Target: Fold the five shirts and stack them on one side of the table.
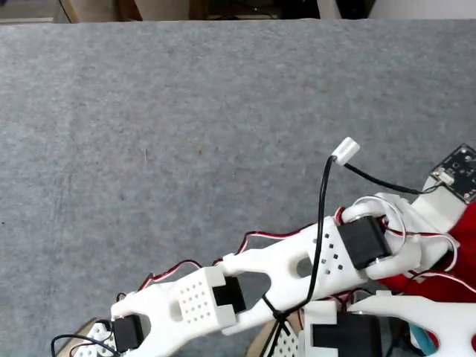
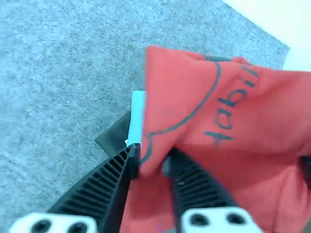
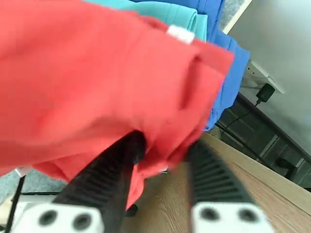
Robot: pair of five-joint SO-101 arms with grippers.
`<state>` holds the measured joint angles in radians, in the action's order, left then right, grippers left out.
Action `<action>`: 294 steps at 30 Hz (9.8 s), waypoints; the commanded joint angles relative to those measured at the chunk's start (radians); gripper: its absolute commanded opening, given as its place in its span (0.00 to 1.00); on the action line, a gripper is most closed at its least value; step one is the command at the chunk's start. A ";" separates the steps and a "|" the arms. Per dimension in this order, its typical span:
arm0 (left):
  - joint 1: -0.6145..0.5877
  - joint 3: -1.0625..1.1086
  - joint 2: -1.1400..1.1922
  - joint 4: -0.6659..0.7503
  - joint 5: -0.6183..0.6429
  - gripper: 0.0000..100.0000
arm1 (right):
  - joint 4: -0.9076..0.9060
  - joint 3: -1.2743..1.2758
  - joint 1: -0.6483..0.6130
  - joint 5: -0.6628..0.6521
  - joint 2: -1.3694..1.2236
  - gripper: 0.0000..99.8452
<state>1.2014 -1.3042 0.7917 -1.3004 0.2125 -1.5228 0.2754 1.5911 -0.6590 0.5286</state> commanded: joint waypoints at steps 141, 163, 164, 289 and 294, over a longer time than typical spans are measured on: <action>-1.653 2.995 -2.600 0.215 -0.446 0.02 | 0.201 1.414 -1.653 0.334 1.388 0.01; -1.653 2.995 -2.600 0.215 -0.446 0.02 | 0.201 1.414 -1.653 0.334 1.388 0.01; -1.653 2.995 -2.600 0.215 -0.446 0.02 | 0.201 1.414 -1.653 0.334 1.388 0.01; -1.653 2.995 -2.600 0.215 -0.446 0.02 | 0.201 1.414 -1.653 0.334 1.388 0.01; -1.653 2.995 -2.600 0.215 -0.446 0.02 | 0.201 1.414 -1.653 0.334 1.388 0.01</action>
<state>-0.4450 1.6801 -1.8059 -1.0963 -0.2340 -1.3387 1.6870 -0.0752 -0.3291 1.8082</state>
